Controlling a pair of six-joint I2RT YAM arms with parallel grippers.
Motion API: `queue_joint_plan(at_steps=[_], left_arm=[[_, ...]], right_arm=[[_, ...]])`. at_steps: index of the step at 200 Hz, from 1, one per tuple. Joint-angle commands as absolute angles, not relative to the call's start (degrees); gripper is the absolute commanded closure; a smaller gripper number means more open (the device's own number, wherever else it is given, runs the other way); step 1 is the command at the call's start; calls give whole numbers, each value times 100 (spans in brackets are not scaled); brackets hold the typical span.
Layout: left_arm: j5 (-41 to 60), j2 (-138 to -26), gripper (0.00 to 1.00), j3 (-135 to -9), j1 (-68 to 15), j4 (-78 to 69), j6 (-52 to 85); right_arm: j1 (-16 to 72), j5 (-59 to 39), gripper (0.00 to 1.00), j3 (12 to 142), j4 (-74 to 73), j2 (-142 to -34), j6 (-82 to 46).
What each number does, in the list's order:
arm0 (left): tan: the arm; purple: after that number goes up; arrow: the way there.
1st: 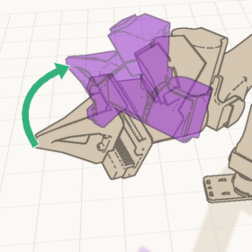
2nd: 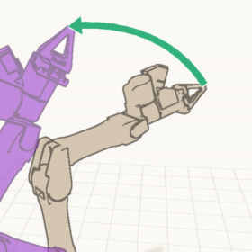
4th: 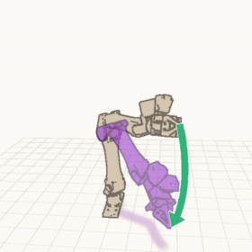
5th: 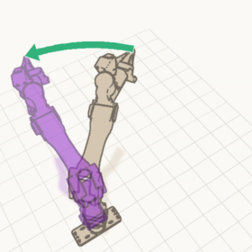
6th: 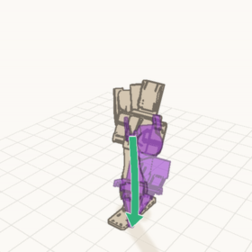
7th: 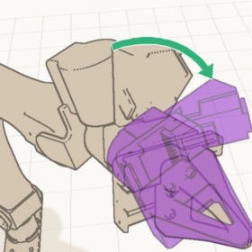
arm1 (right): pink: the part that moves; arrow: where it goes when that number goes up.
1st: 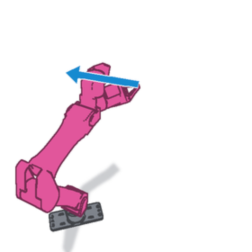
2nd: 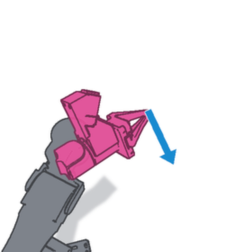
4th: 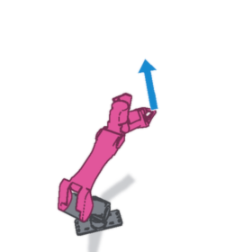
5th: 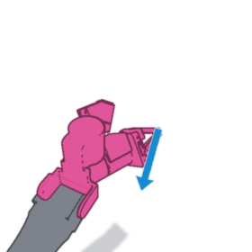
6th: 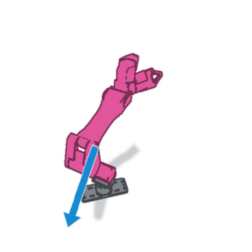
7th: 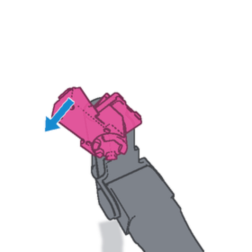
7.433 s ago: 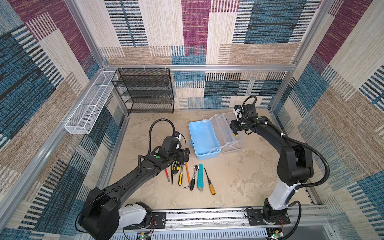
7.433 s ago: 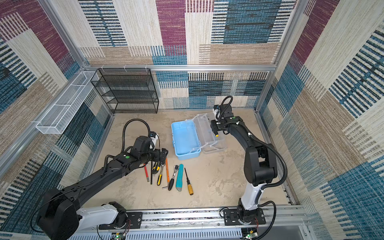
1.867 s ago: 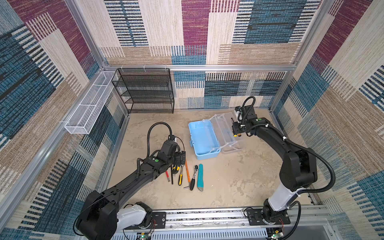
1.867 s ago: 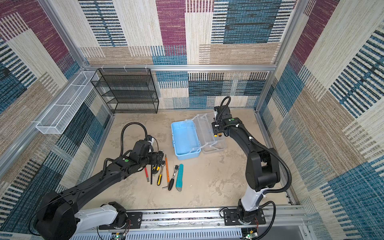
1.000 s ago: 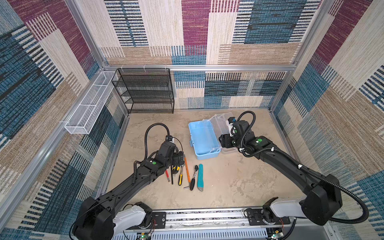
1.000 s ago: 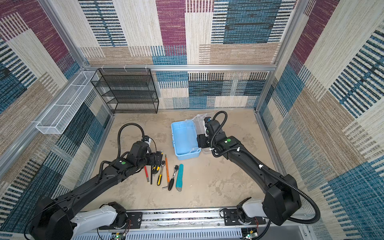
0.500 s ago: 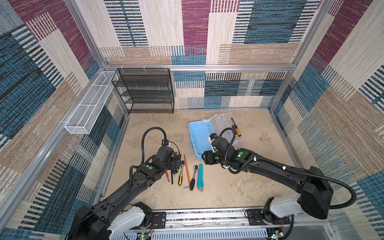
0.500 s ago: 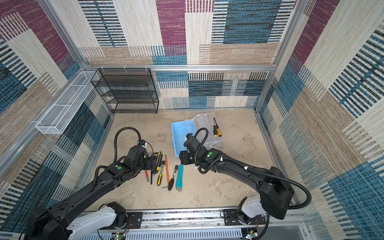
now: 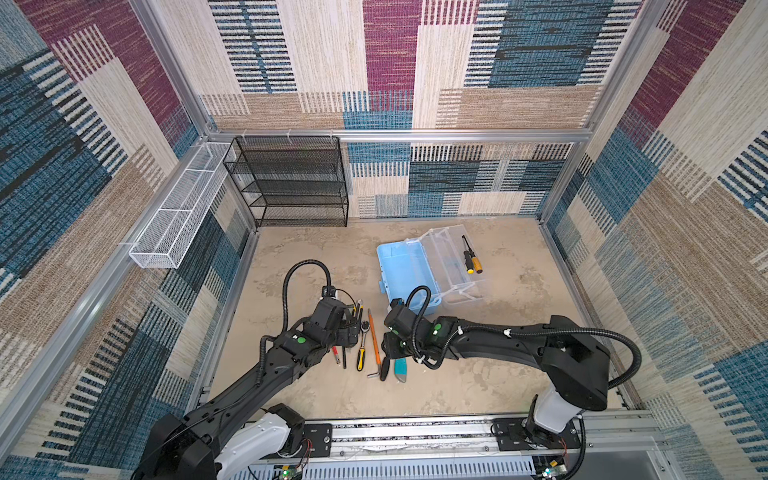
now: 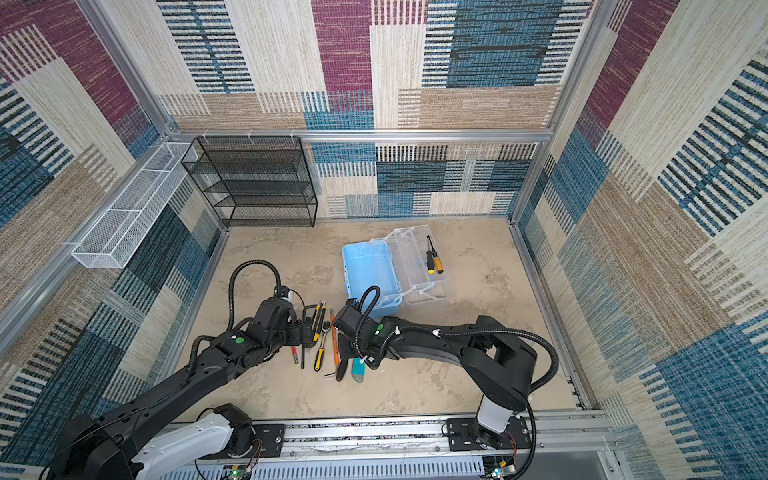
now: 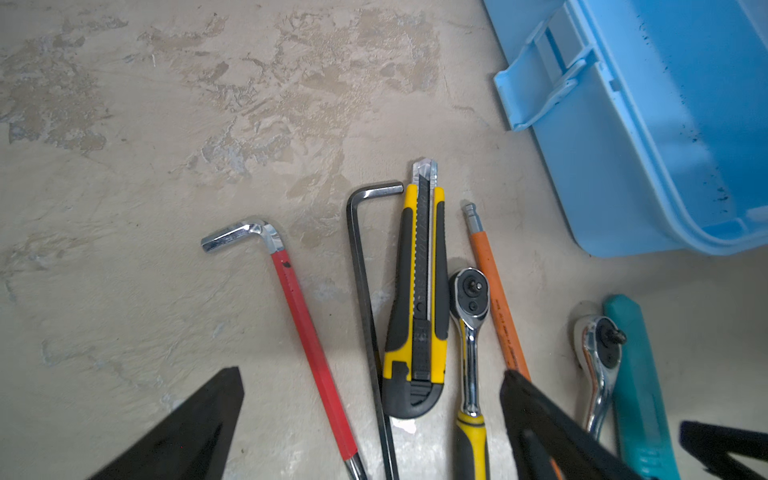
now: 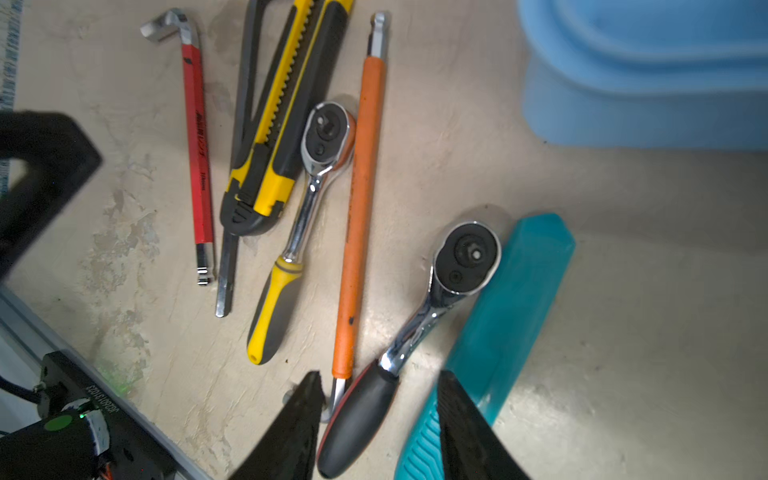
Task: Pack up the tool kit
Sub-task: 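Move the right gripper back over the black-handled ratchet, then lower and close the right gripper on the ratchet head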
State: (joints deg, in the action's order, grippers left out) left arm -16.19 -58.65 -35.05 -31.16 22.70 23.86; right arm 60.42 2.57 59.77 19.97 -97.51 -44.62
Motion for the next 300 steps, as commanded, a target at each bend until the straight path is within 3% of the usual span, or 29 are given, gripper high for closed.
queue_joint_plan(at_steps=[1,68,194,300], left_arm=[[-1696,-5746,0,-3421,-3112,2299,2444],[-1695,-5516,0,-3212,-3118,2265,2511],[-1643,-5300,0,-3076,-3120,2240,2554],[-1688,-5229,0,-3103,-3118,2373,2580]], right_arm=[[6059,273,56,6037,1898,-9871,-4713],[6061,251,61,6497,2278,-10473,-4572],[6045,695,60,7112,2833,-11122,-4212],[6015,1018,79,7251,3226,-11496,-3414]])
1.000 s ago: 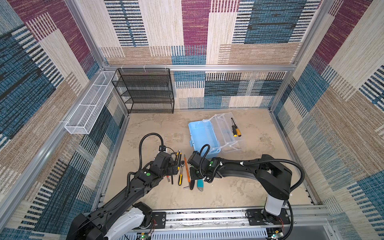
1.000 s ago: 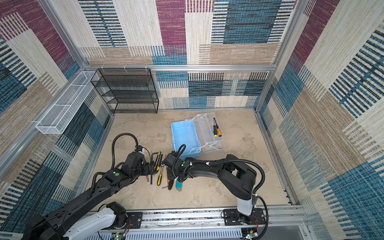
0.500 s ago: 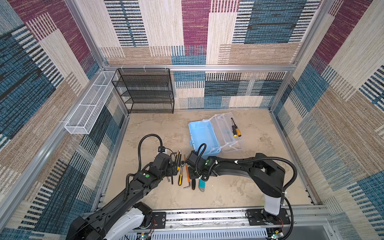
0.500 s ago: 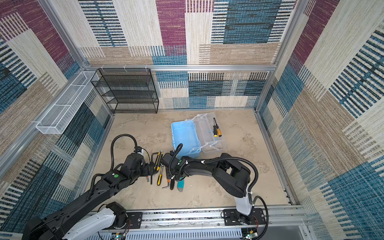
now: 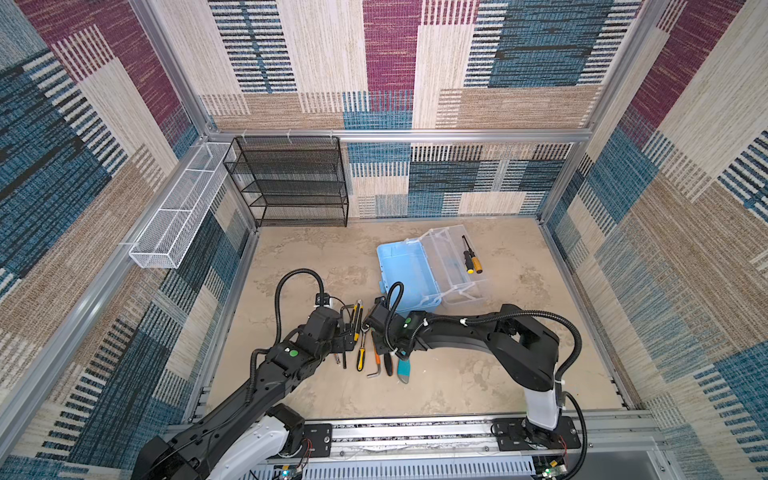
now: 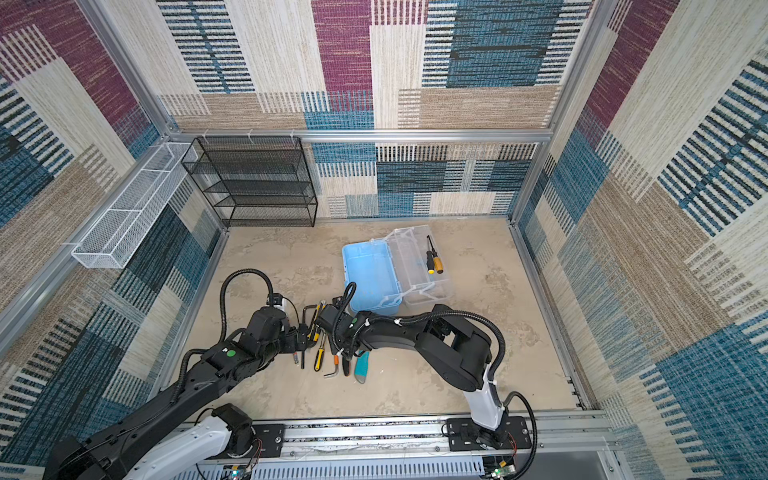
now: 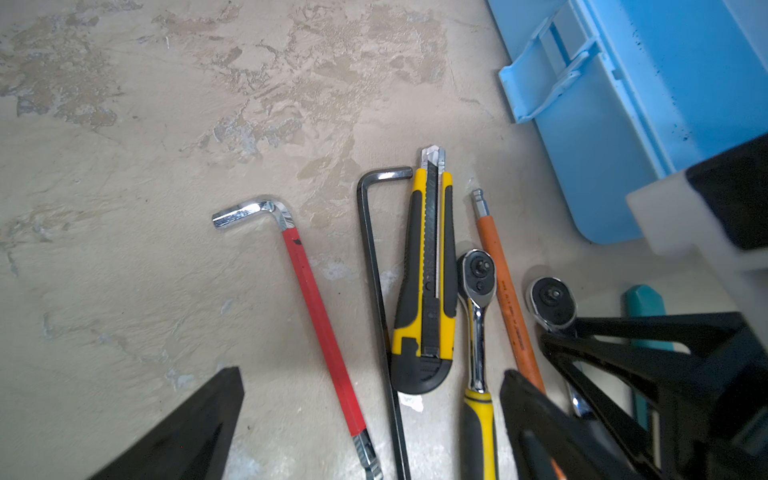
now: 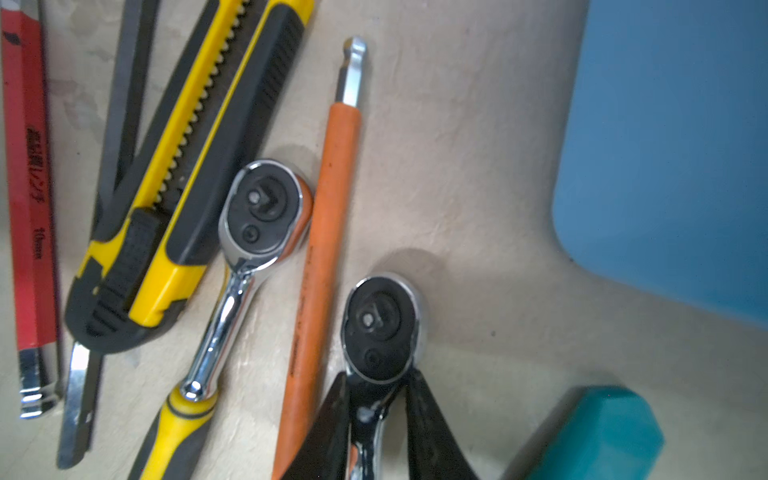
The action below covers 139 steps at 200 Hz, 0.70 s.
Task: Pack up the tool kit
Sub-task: 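Lower and close the right gripper on the ratchet head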
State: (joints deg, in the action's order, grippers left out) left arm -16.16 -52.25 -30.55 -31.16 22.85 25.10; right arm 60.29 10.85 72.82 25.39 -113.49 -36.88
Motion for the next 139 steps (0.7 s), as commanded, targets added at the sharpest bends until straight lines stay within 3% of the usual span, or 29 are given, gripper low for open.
queue_joint_plan(at_steps=[1,139], left_arm=[[-1692,-5229,0,-3103,-3119,2373,2582],[-1562,-5264,2,-3111,-3112,2417,2654]], right_arm=[[6018,1019,80,7251,3226,-11496,-3403],[5849,550,96,6897,2227,-10662,-3375]])
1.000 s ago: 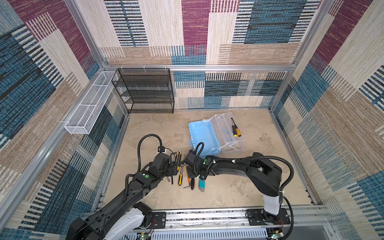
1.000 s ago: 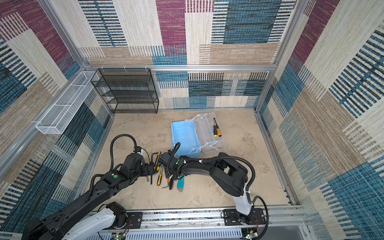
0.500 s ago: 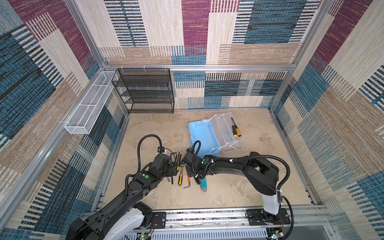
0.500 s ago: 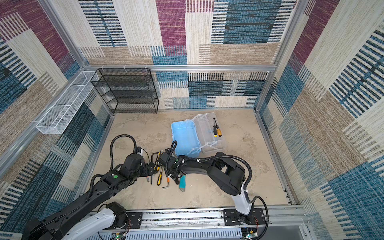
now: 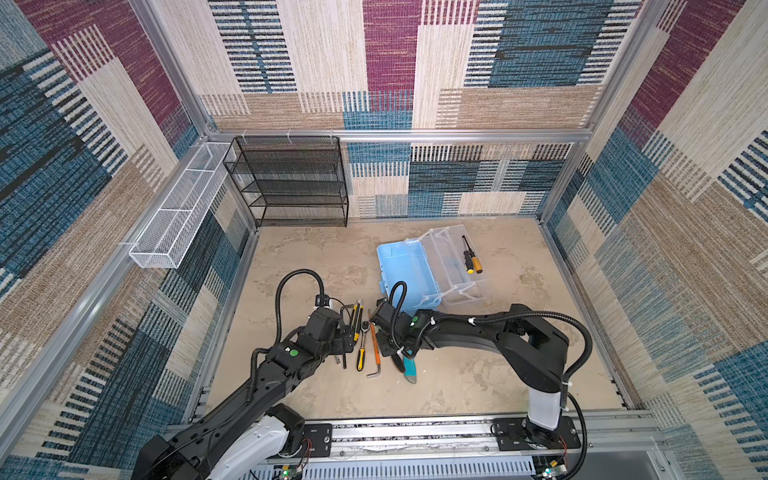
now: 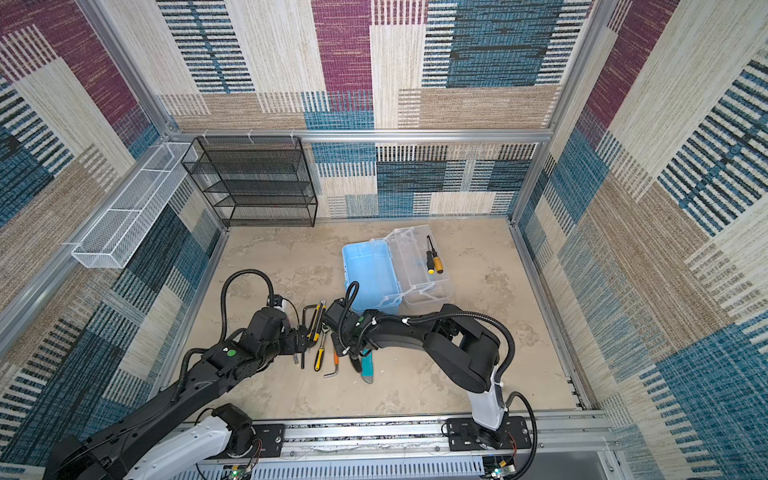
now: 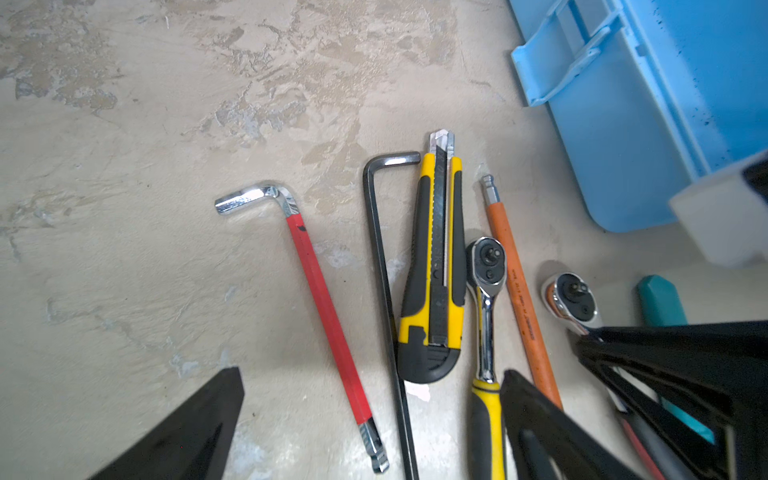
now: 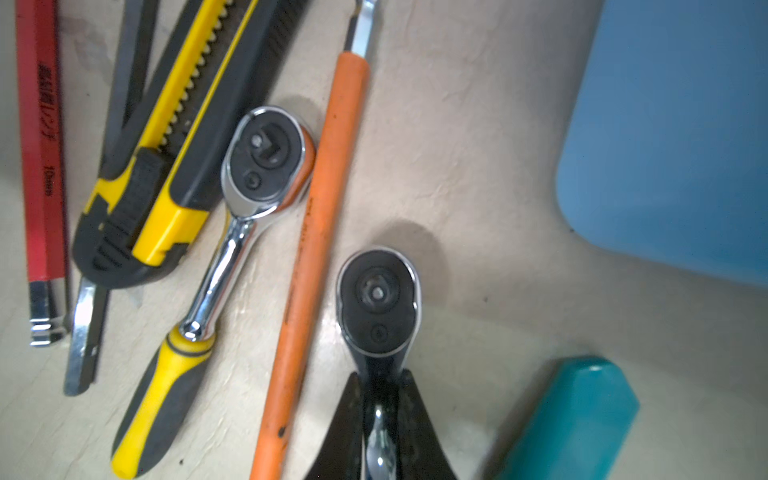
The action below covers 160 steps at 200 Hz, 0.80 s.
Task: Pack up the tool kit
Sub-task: 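Lower and close the right gripper on the ratchet head, then lift the ratchet with the right gripper and carry it over the box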
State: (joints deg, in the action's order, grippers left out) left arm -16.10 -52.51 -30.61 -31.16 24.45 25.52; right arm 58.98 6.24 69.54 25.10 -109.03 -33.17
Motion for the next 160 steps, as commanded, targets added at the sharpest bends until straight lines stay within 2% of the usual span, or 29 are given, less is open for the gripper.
queue_joint_plan(at_steps=[1,85,160], left_arm=[[-1554,-5269,2,-3111,-3112,2417,2654],[-1380,-5256,6,-3098,-3133,2434,2670],[-1238,-5514,11,-3153,-3197,2452,2775]], right_arm=[[5847,547,95,6894,2217,-10653,-3375],[5678,677,97,6954,2097,-9855,-3096],[4468,813,97,6918,2353,-8706,-2170]])
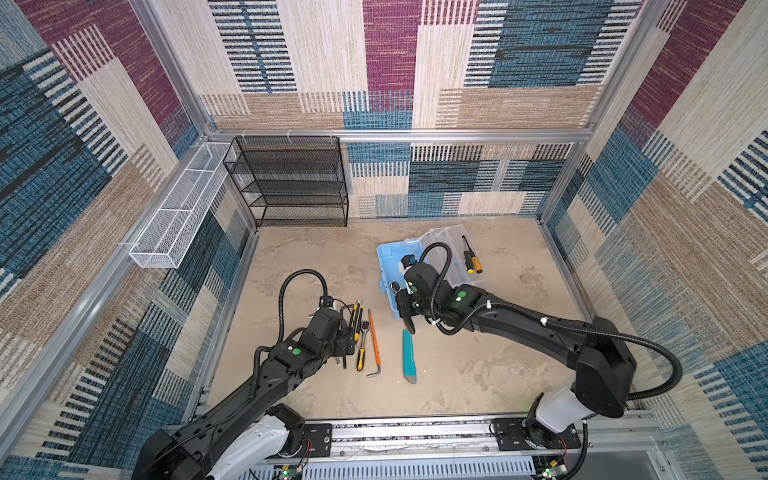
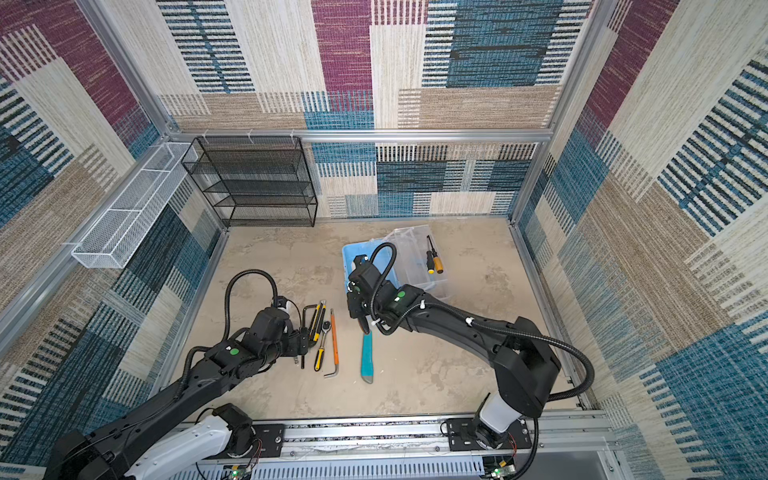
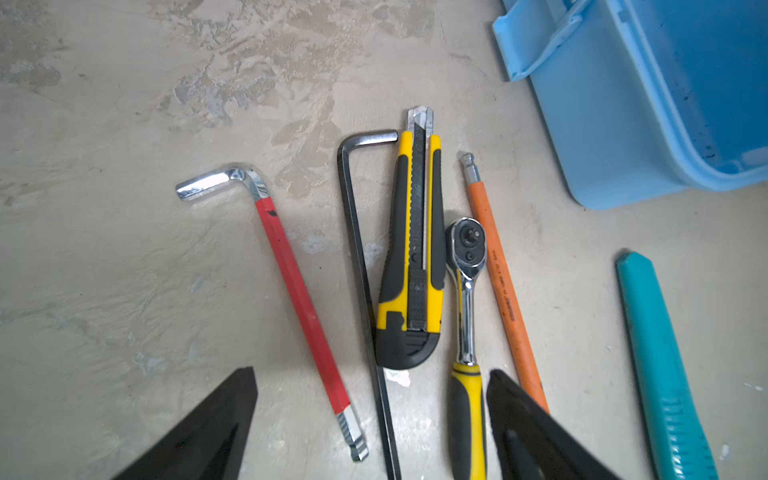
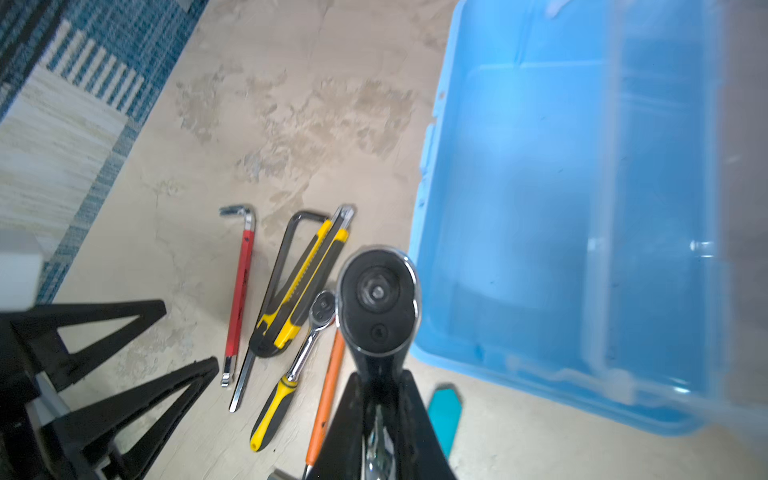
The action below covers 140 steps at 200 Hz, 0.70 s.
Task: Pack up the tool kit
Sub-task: 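Lift the ratchet with the right gripper and carry it over the box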
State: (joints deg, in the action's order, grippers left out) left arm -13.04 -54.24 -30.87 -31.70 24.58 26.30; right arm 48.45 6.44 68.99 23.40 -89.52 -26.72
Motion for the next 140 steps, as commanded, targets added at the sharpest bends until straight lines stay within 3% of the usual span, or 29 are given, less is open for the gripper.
queue_joint_plan(at_steps=[1,65,140], left_arm=[[-1234,-5512,11,-3154,-3198,2457,2776],[-1151,-5913,15,-3424,-3359,2548,2925],[-1191,-6436,16,-3629,-3480,2566,3095]], right_arm=[[4436,811,96,6917,2354,-8695,-2157],[2992,589,96,7261,2324,-8707,-1025],[2254,445,95,7622,2059,-9322,-293]])
